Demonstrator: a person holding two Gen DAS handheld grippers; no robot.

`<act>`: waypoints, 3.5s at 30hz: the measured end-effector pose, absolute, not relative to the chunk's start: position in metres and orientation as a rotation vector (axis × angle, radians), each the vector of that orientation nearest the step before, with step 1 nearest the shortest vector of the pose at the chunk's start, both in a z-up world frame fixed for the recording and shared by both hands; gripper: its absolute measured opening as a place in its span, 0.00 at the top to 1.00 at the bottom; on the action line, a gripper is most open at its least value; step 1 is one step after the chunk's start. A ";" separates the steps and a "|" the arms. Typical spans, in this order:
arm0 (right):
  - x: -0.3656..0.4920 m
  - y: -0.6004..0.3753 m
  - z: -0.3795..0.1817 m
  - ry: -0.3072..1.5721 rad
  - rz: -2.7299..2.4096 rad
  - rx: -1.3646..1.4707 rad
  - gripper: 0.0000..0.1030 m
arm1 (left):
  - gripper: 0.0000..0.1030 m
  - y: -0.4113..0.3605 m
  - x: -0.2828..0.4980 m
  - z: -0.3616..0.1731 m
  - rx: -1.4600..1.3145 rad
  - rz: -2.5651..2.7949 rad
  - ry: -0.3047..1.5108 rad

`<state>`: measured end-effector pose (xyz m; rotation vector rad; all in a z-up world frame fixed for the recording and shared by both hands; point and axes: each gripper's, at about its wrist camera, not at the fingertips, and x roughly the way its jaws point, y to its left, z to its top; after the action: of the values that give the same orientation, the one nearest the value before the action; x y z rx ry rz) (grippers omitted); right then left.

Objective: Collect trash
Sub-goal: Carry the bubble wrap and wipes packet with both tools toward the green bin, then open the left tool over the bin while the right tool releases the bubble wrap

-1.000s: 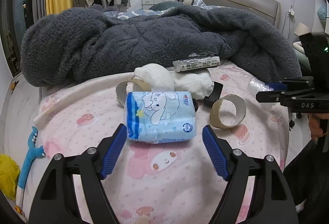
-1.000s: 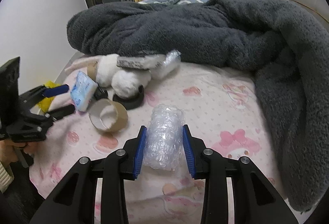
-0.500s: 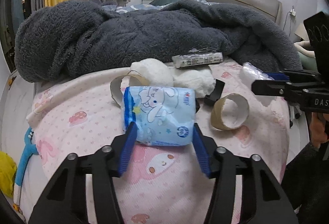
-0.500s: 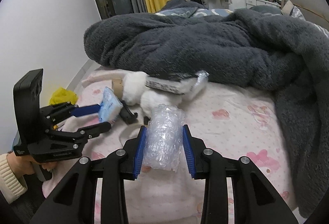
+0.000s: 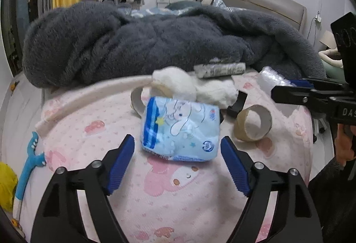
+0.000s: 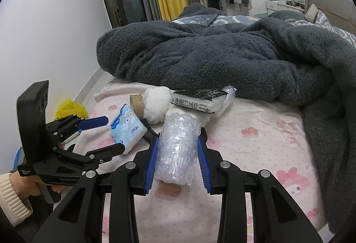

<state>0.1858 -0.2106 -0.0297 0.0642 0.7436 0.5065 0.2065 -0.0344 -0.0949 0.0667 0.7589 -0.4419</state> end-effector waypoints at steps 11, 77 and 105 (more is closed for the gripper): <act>0.187 -0.206 -0.025 0.743 0.512 0.061 0.66 | 0.31 -0.038 0.208 -0.100 0.073 -0.464 0.780; 0.127 0.132 -0.050 0.975 0.932 -0.204 0.66 | 0.21 0.252 0.089 -0.181 -0.218 0.153 1.211; 0.128 0.200 -0.157 1.216 0.890 -0.406 0.64 | 0.04 0.280 0.043 -0.060 -0.203 0.190 0.861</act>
<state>0.1284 0.2000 -0.1574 -0.4061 1.2157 0.8902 0.0425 0.2796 -0.0603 -0.2026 0.8609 0.1895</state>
